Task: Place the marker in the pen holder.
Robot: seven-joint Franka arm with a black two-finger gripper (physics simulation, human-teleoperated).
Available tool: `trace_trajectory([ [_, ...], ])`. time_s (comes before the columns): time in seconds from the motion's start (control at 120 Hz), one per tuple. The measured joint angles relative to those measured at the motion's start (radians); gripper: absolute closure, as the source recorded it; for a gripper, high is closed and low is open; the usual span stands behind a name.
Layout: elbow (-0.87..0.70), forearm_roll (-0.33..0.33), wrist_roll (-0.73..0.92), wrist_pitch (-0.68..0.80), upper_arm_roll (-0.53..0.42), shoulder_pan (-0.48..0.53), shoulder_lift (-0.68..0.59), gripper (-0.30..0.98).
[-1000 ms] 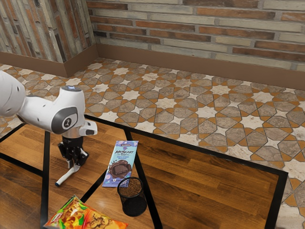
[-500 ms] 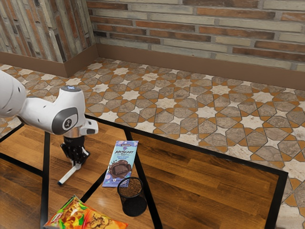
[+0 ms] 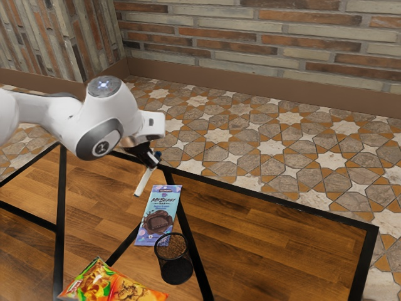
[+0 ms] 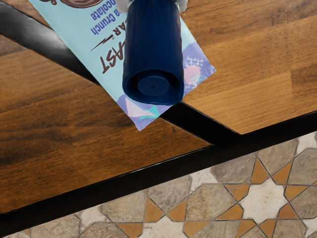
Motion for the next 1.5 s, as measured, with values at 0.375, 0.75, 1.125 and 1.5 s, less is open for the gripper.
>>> trace_trajectory([
  [0.375,-0.085,-0.009,-0.207,0.074,-0.073,-0.218,-0.081,0.79],
  [0.75,-0.22,0.004,-0.404,-0.009,-0.192,-0.16,-0.305,0.79],
  [1.125,-0.332,0.02,-0.593,-0.079,-0.284,-0.097,-0.387,0.79],
  [1.5,-0.305,0.105,-0.694,-0.044,-0.285,-0.071,-0.298,0.79],
])
